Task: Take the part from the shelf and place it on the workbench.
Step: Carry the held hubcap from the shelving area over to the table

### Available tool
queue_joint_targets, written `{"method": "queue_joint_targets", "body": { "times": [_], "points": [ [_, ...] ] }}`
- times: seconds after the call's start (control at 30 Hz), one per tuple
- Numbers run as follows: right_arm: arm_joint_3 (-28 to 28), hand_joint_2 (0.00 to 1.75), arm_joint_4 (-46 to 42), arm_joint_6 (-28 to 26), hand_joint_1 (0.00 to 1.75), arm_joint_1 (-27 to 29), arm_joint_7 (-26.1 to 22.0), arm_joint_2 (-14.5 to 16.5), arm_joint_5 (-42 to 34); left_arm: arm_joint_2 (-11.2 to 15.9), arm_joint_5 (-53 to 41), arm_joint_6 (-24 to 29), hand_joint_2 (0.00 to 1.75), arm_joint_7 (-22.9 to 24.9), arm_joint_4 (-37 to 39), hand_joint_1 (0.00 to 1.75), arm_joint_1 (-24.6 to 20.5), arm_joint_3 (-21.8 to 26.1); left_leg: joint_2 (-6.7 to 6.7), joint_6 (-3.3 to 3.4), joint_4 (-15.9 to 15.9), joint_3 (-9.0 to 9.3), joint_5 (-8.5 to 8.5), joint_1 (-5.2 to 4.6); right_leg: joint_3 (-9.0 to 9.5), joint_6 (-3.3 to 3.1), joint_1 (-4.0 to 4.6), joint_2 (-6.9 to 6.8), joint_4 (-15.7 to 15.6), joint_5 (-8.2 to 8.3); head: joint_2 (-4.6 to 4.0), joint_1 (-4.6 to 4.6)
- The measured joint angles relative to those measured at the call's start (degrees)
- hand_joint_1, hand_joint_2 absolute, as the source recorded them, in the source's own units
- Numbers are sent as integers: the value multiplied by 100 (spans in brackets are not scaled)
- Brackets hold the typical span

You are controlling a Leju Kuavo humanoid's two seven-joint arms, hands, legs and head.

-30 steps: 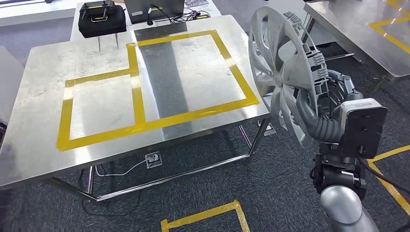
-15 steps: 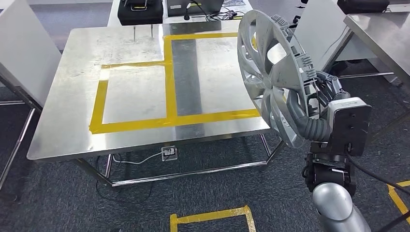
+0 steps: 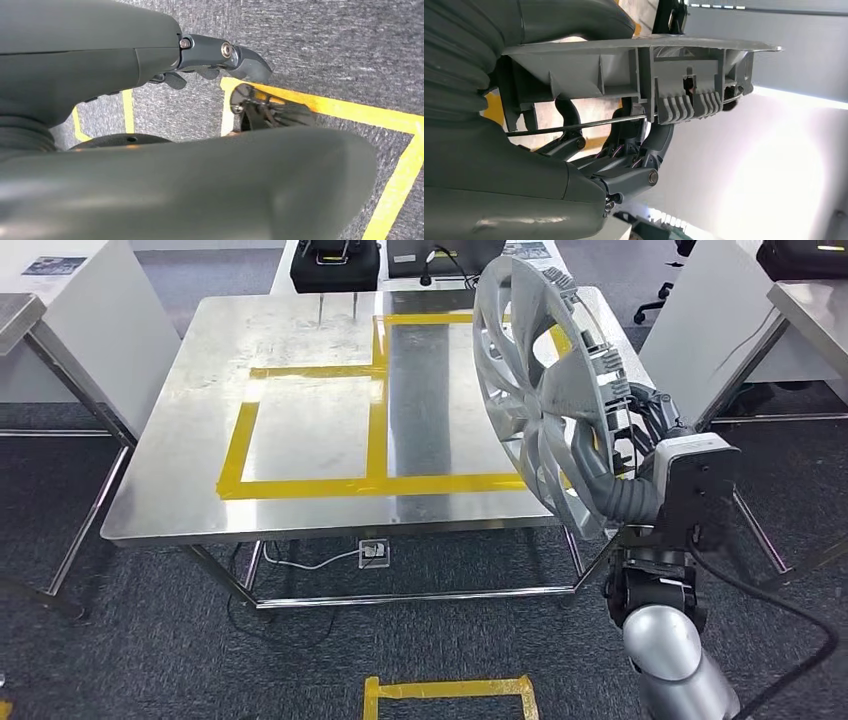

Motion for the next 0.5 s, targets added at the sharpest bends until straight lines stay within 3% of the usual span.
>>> {"method": "queue_joint_targets", "body": {
  "times": [0.03,0.07,0.13,0.2,0.27,0.37,0.5],
  "points": [
    [7,175,26,-2,175,8,-10,11,-31,3,2,-4,0,-4,0,0,4,-2,22,-16,72,-21,24,9,-3,6,-3,-45,7,-4,0,-20],
    [15,175,49,-4,175,16,-18,22,-56,8,5,-9,0,-8,1,0,8,-4,43,-28,-66,68,134,18,-5,17,-8,-84,19,-11,0,-39],
    [27,175,83,-5,175,24,-36,38,-95,20,10,-24,0,-21,2,0,5,-8,141,-39,-800,500,411,25,-17,72,-11,-144,80,-47,0,-82],
    [33,175,101,-10,175,12,-56,47,-123,24,11,-42,0,-44,1,0,-11,-11,194,10,-1321,819,505,18,-62,152,11,-180,168,-86,0,-113],
    [37,175,113,-17,175,0,-72,50,-167,20,12,-58,0,-72,-2,0,-8,-14,165,65,-1391,857,504,15,-98,136,33,-194,217,-88,0,-89],
    [40,175,125,-27,175,3,-90,51,-260,21,13,-66,0,-93,0,0,19,-16,150,86,-1392,842,521,-1,-97,32,29,-195,202,-62,0,-14],
    [39,175,134,-44,175,7,-124,50,-304,20,21,-44,0,-105,0,0,20,-19,149,137,-1392,836,520,-30,-85,54,9,-196,155,-34,0,56]
  ]
}}
